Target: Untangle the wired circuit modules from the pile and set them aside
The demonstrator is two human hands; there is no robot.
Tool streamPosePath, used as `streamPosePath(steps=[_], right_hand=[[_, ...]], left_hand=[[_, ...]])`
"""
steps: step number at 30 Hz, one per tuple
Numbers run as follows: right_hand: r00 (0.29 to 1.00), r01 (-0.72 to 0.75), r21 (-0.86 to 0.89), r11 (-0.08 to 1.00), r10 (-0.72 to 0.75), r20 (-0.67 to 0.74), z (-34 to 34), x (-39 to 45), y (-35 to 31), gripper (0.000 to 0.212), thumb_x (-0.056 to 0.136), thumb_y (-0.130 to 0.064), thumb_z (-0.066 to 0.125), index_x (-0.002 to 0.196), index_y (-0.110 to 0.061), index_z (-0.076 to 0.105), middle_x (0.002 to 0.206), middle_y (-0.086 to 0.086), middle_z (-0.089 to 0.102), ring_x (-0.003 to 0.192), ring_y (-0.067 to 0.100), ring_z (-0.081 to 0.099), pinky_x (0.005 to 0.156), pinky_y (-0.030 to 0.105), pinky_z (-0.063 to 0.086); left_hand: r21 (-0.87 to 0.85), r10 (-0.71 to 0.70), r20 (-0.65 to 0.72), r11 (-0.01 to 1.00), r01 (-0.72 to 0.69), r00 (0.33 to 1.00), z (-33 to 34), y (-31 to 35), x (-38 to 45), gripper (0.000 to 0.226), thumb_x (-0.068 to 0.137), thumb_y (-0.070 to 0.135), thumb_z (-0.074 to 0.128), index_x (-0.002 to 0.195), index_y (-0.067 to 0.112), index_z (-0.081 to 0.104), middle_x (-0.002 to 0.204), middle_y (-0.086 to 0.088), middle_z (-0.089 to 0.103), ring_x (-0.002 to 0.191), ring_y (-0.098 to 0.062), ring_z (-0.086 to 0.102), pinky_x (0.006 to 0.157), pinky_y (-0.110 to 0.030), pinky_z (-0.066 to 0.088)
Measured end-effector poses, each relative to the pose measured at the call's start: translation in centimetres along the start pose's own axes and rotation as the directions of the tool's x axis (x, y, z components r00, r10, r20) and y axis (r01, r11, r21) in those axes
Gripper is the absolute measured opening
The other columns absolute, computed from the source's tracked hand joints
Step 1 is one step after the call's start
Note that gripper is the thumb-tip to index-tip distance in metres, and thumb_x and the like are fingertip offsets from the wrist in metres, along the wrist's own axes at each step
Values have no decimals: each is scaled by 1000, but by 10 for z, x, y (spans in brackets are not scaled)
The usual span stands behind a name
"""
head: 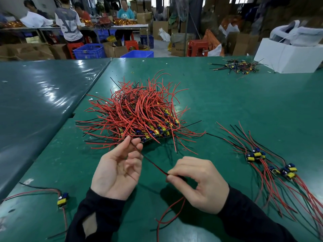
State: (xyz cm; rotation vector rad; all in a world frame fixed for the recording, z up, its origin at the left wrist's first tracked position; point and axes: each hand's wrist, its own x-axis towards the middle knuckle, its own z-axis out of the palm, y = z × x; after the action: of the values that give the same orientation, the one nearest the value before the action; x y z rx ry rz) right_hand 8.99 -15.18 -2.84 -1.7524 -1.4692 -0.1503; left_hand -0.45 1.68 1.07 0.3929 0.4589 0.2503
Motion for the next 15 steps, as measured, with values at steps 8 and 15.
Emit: streamPosePath(steps=[8,15], right_hand=[[992,-118,179,977,109,56,-1,1,-1,7,85,-14,68,83,-9,72,71,-3,62,64,9,56,62,28,48],[902,-396,513,762,427,62,0,2,-2,7,78,-20,67,78,-15,72,67,6,69,59,11,61,60,32,53]], left_hand=[[-27,45,-6,999,-45,999,-4,2,3,24,47,6,83,55,6,60,61,-2,49,36,-2,42,31,-7,31],[344,254,136,894,-287,957,-1,-19,4,35,67,35,67,89,10,75,83,-5,70,55,-6,58,47,-13,47]])
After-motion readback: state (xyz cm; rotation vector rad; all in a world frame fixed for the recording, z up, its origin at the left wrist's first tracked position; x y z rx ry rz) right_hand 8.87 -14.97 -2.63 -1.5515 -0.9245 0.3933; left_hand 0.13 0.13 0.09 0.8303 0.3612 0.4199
